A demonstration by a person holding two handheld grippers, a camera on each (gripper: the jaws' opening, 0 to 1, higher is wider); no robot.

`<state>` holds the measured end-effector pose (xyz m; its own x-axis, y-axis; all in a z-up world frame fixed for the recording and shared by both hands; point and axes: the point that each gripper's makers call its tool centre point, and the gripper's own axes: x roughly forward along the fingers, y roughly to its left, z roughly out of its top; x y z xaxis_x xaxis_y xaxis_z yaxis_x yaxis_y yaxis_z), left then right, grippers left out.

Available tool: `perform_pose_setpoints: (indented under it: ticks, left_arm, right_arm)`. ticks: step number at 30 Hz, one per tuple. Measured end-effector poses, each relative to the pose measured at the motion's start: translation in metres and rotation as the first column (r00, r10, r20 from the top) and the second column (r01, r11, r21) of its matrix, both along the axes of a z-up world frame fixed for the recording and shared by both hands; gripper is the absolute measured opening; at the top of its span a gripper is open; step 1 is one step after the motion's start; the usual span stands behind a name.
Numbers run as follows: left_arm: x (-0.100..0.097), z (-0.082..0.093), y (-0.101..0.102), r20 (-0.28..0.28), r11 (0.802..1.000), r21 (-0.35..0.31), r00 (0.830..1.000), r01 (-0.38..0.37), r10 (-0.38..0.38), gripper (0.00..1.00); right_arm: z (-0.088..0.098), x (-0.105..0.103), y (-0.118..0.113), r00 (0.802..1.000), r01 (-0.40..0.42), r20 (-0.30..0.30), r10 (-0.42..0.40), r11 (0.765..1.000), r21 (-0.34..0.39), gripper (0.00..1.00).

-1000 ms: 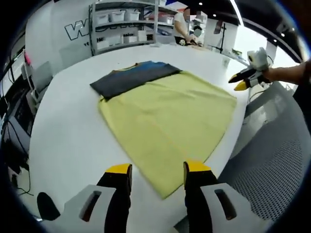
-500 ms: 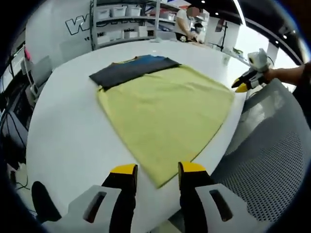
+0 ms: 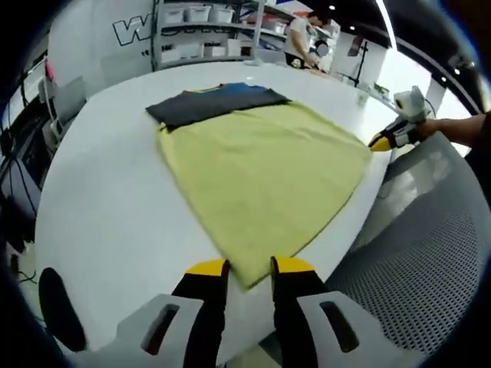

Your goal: Fold the garment on the visible template until the final outline fits inside the template.

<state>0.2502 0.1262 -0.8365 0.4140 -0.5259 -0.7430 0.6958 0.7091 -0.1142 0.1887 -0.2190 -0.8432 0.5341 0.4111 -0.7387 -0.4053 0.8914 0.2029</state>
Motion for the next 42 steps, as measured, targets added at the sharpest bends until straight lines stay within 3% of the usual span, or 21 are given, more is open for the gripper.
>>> perform_pose_setpoints:
  ticks: [3,19,26,34,42]
  left_arm:
    - [0.000,-0.003,0.006,-0.005,0.999,0.037,1.000,-0.010,0.010,0.19]
    - [0.000,-0.005,0.007,-0.090,0.996,0.059,0.993,-0.070,0.076,0.10]
    - [-0.006,0.001,0.005,-0.062,0.998,0.053,0.998,-0.028,0.031,0.08]
    - [-0.005,0.015,0.008,-0.047,0.998,-0.001,0.997,-0.067,0.067,0.08]
    - [-0.005,0.034,0.006,-0.006,0.998,-0.014,0.998,-0.064,0.064,0.08]
  right_arm:
    - [0.001,-0.001,0.003,1.000,-0.011,0.000,0.011,1.000,0.008,0.00]
    - [0.000,-0.004,0.013,0.998,-0.060,-0.009,0.060,0.998,0.034,0.00]
    - [0.008,-0.006,0.014,0.997,-0.079,0.002,0.079,0.996,0.034,0.00]
    - [0.023,-0.005,0.011,0.996,-0.086,0.036,0.085,0.996,0.023,0.00]
    - [0.048,-0.003,0.011,0.991,-0.099,0.089,0.098,0.995,-0.001,0.00]
